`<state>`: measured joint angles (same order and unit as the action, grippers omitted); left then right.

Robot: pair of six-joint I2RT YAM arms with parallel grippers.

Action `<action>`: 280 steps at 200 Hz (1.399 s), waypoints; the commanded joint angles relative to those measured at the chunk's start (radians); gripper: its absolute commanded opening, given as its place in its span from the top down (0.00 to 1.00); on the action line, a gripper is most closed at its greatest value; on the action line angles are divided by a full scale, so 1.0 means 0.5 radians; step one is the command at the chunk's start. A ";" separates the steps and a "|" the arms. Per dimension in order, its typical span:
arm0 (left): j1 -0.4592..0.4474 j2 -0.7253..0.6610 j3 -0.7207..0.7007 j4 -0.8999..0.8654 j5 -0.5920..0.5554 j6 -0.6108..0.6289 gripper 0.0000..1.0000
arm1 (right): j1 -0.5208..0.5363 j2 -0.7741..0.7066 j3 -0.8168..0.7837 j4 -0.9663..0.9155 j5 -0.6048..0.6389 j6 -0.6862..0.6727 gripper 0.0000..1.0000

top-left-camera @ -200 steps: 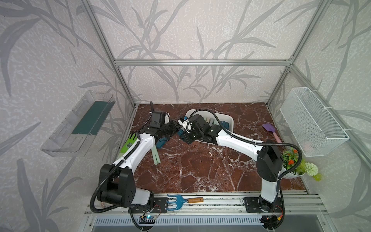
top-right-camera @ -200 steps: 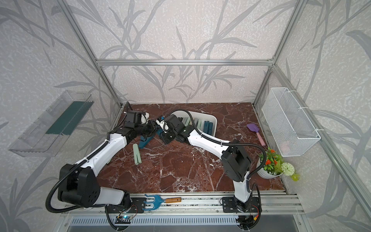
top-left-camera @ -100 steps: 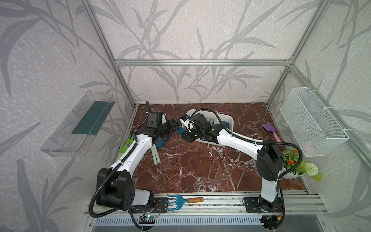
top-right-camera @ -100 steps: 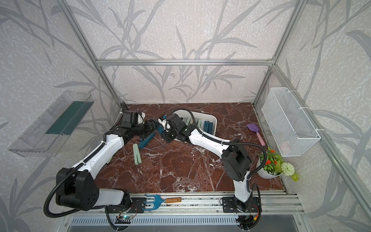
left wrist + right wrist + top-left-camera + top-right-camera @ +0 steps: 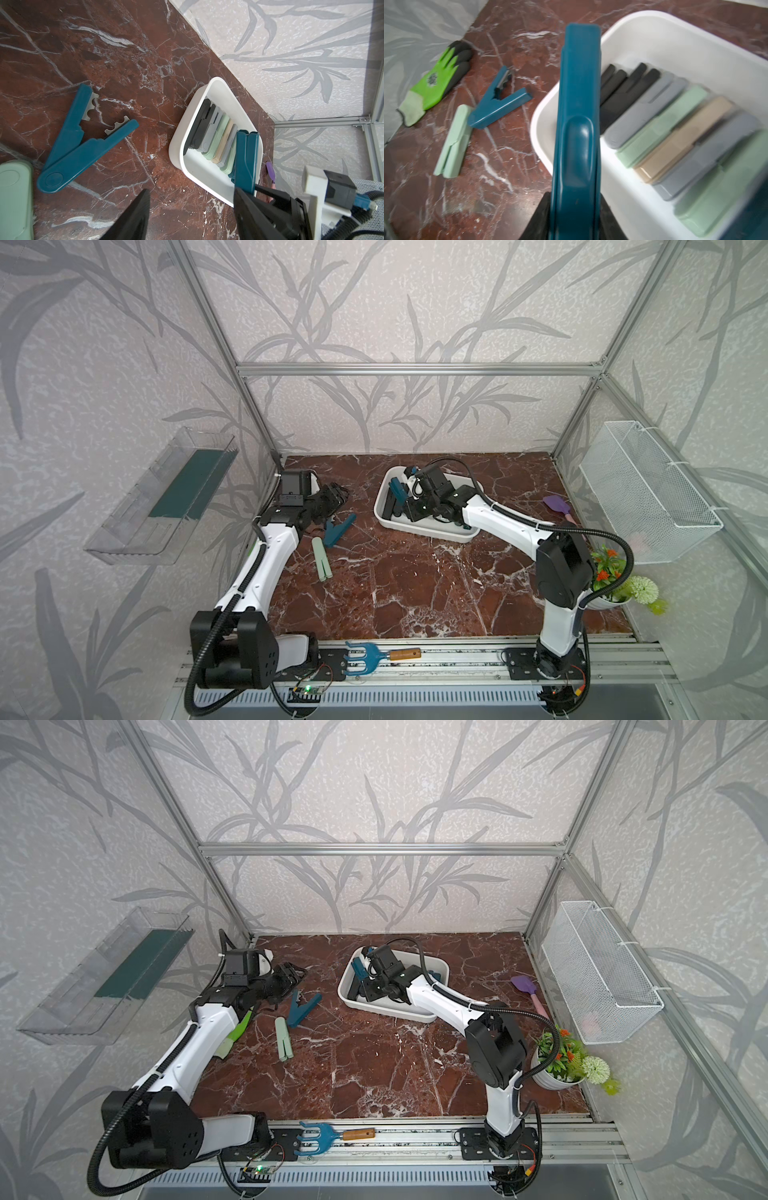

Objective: Put the pruning pliers into the storage box
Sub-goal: Place the pruning pliers in the storage box.

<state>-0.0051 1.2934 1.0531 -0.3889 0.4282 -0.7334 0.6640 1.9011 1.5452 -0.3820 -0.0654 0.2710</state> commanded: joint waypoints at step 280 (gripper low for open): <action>0.017 -0.105 0.005 -0.228 -0.148 0.218 0.40 | -0.342 0.280 -0.216 -0.096 0.568 0.571 1.00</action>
<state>0.0002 1.2556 1.0370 -0.4870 0.3641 -0.6243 0.4973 2.0163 1.4422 -0.4530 0.2268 0.5495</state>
